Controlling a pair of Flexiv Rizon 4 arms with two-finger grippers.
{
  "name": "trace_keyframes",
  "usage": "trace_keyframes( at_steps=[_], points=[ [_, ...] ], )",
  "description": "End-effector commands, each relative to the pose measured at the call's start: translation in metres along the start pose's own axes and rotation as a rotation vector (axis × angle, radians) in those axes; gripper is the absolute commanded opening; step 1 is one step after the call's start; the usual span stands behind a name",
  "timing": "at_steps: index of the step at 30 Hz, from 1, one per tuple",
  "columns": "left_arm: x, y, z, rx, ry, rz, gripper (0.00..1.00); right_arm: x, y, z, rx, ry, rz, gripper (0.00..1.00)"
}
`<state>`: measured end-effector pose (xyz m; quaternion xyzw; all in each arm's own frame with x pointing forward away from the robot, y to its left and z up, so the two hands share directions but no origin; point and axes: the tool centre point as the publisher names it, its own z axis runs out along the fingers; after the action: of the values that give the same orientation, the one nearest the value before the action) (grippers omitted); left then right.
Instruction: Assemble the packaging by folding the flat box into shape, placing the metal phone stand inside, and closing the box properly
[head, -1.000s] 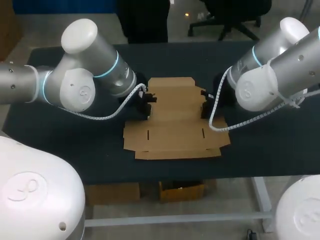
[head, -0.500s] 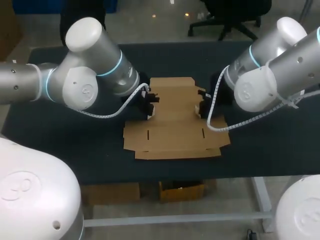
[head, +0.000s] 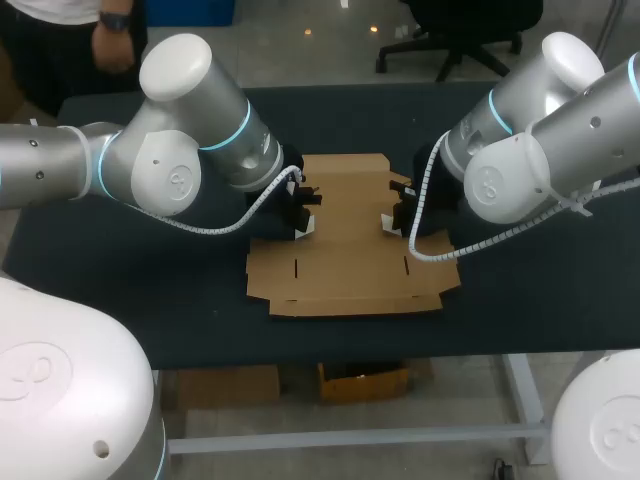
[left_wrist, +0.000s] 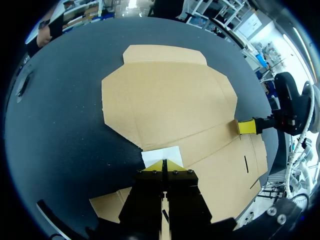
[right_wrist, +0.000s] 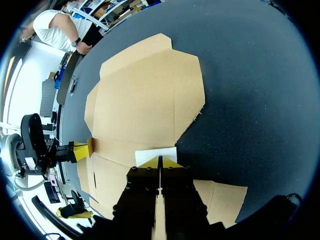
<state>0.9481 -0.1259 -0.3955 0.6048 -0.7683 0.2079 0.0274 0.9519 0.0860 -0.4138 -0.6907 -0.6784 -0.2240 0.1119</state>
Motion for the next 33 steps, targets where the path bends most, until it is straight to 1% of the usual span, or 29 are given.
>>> trace_keyframes(
  at_steps=[1, 13, 19, 26, 29, 33],
  points=[
    [0.0, -0.005, 0.007, -0.006, -0.009, -0.004, 0.0, 0.0, 0.005, 0.004, 0.015, -0.001, 0.002, 0.0],
    [-0.004, -0.009, 0.018, -0.03, -0.005, -0.02, 0.0, 0.0, 0.005, 0.01, 0.031, -0.013, 0.011, 0.0],
    [-0.006, -0.007, 0.022, -0.043, -0.006, -0.025, 0.0, 0.0, 0.004, 0.016, 0.049, -0.035, 0.026, 0.0],
    [-0.01, -0.006, 0.026, -0.049, -0.018, -0.046, 0.0, -0.002, 0.002, 0.021, 0.063, -0.036, 0.034, 0.0],
    [-0.01, -0.005, 0.023, -0.048, -0.022, -0.048, 0.0, -0.002, 0.001, 0.019, 0.062, -0.035, 0.038, 0.0],
    [-0.009, -0.004, 0.015, -0.032, -0.032, -0.043, 0.0, -0.001, -0.001, 0.008, 0.035, -0.029, 0.04, 0.0]
  ],
)
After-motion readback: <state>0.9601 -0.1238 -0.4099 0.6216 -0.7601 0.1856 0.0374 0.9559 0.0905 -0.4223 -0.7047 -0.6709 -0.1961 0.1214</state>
